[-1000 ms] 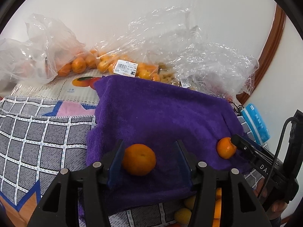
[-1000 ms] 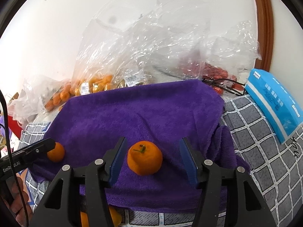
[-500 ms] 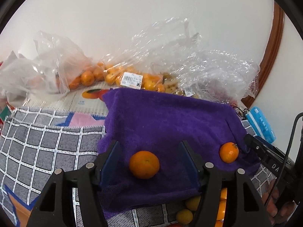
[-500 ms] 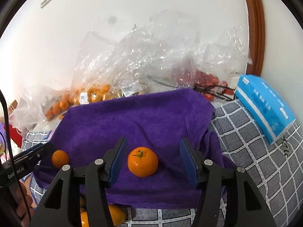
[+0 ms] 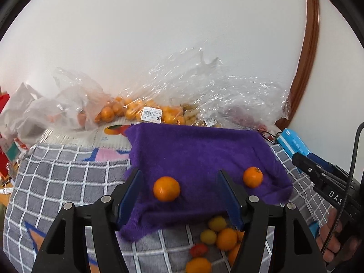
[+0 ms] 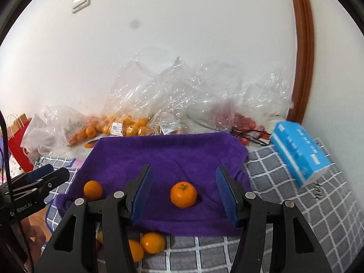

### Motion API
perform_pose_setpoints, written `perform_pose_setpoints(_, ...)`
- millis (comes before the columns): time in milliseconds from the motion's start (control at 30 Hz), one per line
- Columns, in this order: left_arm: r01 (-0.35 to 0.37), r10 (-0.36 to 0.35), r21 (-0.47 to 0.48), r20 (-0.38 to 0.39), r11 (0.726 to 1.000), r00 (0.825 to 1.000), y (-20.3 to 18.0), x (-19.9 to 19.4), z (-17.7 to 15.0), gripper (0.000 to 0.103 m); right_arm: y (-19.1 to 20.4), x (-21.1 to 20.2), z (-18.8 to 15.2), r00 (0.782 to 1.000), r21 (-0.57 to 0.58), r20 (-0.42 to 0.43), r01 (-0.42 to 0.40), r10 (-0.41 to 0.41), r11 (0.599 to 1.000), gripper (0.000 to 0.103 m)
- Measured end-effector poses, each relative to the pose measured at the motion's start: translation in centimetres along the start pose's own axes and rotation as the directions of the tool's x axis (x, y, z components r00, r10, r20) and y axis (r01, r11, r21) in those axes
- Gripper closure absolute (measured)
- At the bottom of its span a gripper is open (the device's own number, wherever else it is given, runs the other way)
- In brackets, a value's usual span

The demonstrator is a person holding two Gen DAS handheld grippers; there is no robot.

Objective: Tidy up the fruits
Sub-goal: 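Withdraw both open grippers from the towel back toward the fruit pile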

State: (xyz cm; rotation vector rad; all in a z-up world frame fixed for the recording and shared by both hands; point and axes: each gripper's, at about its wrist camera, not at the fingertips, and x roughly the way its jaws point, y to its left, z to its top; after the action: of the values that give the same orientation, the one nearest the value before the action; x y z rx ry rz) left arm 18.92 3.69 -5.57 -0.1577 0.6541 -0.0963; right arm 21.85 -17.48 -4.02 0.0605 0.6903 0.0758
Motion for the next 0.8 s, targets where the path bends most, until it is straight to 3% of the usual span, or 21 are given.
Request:
perform_pose_setpoints(333, 0.032, -0.032, -0.021, -0.011, 0.999, 0.999, 1.5, -4.1, -2.9, 0.037, 0.3, -3.8, -3.6, 0.998, 0.0, -0.026, 0.058, -0.058, 0.998, 0.046)
perform_pose_setpoints(800, 0.0, -0.004, -0.046, -0.098, 0.999, 0.995, 4.6, -5.5, -6.0, 0.039, 0.9, -5.9, -7.1, 0.994, 0.056, -0.099, -0.037, 0.043, 0.998, 0.046)
